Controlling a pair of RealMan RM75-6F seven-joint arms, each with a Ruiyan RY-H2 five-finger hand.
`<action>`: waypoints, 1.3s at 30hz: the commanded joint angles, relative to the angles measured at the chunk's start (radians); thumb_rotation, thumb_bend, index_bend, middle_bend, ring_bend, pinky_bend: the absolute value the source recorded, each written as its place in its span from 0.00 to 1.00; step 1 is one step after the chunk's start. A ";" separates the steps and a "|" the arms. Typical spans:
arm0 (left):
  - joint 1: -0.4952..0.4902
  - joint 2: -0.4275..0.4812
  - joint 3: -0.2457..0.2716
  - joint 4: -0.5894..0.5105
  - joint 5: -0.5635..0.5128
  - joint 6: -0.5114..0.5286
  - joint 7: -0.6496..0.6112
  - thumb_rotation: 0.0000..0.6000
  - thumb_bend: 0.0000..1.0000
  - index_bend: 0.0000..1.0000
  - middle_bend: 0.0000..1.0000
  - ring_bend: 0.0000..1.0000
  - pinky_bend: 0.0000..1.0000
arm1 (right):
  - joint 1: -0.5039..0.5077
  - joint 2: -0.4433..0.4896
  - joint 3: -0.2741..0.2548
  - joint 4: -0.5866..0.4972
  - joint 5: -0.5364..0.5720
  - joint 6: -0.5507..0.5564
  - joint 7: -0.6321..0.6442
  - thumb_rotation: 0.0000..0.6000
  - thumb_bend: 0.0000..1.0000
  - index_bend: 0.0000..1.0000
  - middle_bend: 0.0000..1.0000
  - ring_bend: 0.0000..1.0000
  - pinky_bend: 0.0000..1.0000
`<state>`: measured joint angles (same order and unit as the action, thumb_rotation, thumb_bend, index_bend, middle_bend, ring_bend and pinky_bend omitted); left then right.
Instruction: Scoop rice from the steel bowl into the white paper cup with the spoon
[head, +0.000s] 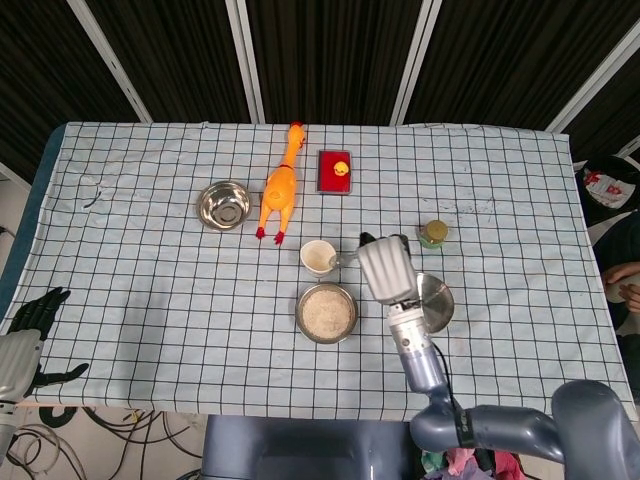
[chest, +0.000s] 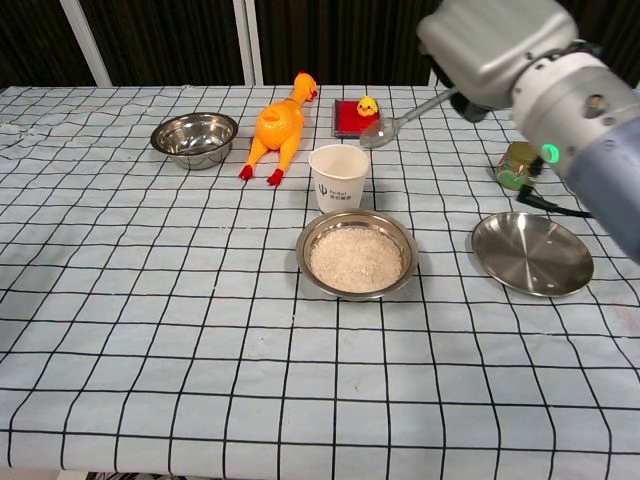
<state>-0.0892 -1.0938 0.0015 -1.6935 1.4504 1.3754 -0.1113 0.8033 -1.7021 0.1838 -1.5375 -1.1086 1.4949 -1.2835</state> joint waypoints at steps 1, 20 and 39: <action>0.002 -0.002 0.001 0.002 0.003 0.005 0.002 1.00 0.01 0.00 0.00 0.00 0.00 | -0.120 0.096 -0.064 -0.103 0.046 0.057 0.055 1.00 0.41 0.61 1.00 1.00 1.00; 0.014 -0.013 0.008 0.018 0.029 0.032 0.005 1.00 0.01 0.00 0.00 0.00 0.00 | -0.293 0.016 -0.094 0.077 0.149 0.032 0.239 1.00 0.41 0.61 1.00 1.00 1.00; 0.014 -0.011 0.007 0.016 0.025 0.029 -0.003 1.00 0.01 0.00 0.00 0.00 0.00 | -0.314 -0.058 -0.071 0.144 0.144 0.015 0.218 1.00 0.32 0.14 1.00 1.00 1.00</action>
<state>-0.0751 -1.1051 0.0082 -1.6770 1.4751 1.4043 -0.1143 0.4916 -1.7628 0.1147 -1.3903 -0.9619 1.5075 -1.0667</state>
